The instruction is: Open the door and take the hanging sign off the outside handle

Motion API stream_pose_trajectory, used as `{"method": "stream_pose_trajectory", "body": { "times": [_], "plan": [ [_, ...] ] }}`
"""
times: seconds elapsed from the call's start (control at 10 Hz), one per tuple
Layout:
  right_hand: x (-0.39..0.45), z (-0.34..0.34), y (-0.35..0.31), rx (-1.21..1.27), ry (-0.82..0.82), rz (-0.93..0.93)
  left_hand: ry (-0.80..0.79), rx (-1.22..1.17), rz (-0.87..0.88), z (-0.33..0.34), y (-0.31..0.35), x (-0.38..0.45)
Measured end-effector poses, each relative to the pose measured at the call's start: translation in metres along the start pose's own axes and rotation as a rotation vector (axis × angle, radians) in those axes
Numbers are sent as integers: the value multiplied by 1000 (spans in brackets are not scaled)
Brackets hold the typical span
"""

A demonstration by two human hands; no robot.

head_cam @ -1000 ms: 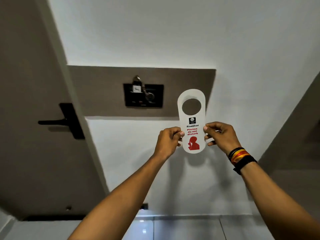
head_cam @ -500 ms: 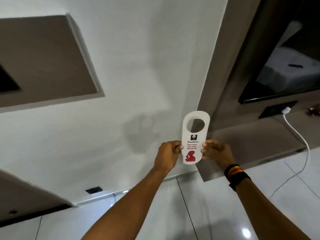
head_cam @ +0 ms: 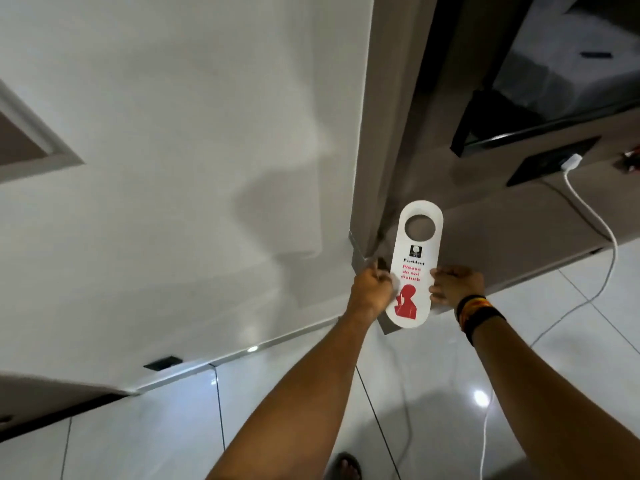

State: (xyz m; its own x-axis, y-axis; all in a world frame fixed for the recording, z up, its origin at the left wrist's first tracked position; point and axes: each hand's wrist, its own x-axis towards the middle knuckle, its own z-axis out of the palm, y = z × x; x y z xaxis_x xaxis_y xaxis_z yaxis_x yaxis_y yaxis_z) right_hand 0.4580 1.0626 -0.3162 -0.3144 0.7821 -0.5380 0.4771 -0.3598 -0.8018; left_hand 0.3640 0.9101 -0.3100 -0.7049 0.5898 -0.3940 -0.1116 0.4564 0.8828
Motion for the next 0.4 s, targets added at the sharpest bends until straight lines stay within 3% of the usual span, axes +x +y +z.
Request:
{"method": "stream_pose_trajectory", "body": {
  "times": [0.2,0.3,0.4],
  "plan": [
    [28,-5,12,-50,-5,50,-16,17,-1,18,-11,15],
    [22,1,11,-95,66,28,22,208,136,12,-11,10],
    [-6,21,11,-348,212,-228,102,620,452,1,-14,2]
  ]
}}
